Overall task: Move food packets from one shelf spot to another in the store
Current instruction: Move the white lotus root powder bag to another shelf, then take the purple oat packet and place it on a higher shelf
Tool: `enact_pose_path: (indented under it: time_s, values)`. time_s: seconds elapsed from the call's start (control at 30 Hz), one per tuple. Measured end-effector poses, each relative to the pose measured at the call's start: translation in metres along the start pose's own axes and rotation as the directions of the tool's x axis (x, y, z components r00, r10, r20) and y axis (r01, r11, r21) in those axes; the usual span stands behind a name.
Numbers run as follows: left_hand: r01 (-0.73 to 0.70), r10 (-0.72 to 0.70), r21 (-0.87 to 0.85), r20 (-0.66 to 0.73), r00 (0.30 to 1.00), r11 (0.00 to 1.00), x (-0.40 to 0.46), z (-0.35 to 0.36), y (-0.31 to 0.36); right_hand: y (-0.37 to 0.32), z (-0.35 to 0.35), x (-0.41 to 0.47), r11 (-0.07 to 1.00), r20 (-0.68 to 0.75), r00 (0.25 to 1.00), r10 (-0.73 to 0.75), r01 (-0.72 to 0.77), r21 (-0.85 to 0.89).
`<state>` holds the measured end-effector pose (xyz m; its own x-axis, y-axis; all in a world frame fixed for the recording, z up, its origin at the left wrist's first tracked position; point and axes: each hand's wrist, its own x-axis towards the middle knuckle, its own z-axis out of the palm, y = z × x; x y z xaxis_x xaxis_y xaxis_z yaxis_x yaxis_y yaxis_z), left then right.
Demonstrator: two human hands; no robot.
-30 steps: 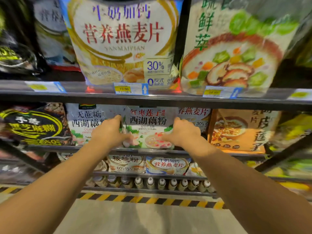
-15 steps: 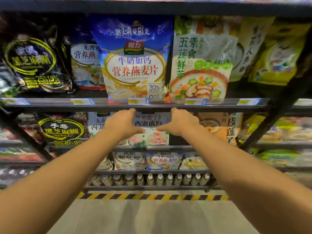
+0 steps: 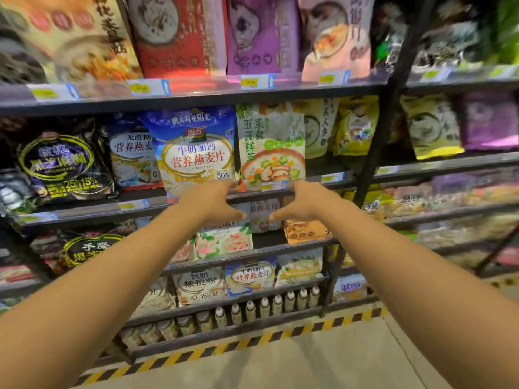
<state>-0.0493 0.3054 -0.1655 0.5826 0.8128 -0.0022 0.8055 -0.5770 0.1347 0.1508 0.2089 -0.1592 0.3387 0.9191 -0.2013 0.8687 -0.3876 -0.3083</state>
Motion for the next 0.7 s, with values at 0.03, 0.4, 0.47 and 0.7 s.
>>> enact_pose_path:
  time_s: [0.03, 0.4, 0.47, 0.7]
  values:
    - [-0.023, 0.023, -0.010, -0.008, 1.000, 1.000, -0.002, -0.007, 0.012, 0.008, -0.010, -0.009, 1.000, -0.016, 1.000, 0.014, -0.014, -0.014]
    - [-0.234, 0.234, 0.009, -0.084, 0.969, 0.972, 0.017, -0.047, 0.152, 0.099, -0.094, -0.063, 0.991, -0.194, 0.976, 0.099, -0.114, -0.067]
    - [-0.257, 0.256, 0.008, -0.100, 0.961, 0.966, 0.026, -0.049, 0.178, 0.117, -0.105, -0.065, 0.991, -0.206, 0.974, 0.099, -0.114, -0.064]
    - [-0.308, 0.309, 0.029, -0.091, 0.947, 0.951, 0.058, -0.040, 0.264, 0.199, -0.138, -0.071, 0.987, -0.223, 0.965, 0.140, -0.154, -0.047]
